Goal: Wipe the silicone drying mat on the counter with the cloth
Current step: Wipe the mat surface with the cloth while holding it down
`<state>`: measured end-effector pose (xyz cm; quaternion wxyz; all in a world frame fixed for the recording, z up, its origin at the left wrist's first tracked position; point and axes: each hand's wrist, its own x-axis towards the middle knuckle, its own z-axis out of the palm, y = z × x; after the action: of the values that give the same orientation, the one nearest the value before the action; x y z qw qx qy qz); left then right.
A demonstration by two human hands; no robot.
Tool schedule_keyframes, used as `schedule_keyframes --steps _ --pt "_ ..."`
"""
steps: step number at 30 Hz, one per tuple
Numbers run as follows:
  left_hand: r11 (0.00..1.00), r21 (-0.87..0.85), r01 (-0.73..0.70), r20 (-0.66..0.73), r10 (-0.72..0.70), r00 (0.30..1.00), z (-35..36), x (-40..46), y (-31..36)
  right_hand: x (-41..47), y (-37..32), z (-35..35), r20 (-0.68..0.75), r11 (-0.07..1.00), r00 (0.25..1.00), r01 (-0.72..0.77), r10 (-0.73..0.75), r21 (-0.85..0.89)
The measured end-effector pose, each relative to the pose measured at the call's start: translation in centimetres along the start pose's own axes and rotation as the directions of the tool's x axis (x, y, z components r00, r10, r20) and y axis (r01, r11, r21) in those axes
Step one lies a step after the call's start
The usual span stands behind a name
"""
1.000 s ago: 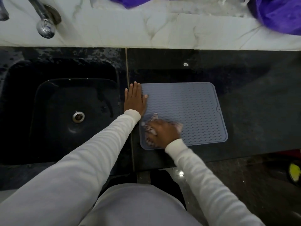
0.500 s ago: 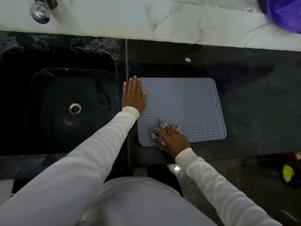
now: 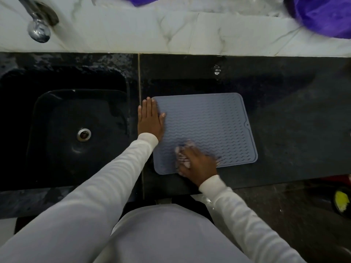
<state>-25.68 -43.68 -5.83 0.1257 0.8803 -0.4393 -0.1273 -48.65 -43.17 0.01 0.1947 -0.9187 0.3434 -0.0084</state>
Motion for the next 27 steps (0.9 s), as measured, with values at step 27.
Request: schedule_keyframes --steps 27 --pt "0.999 -0.045 -0.005 -0.037 0.003 0.999 2.0 -2.1 1.8 -3.2 17.0 -6.2 0.049 0.839 0.862 -0.475 0.504 -0.266"
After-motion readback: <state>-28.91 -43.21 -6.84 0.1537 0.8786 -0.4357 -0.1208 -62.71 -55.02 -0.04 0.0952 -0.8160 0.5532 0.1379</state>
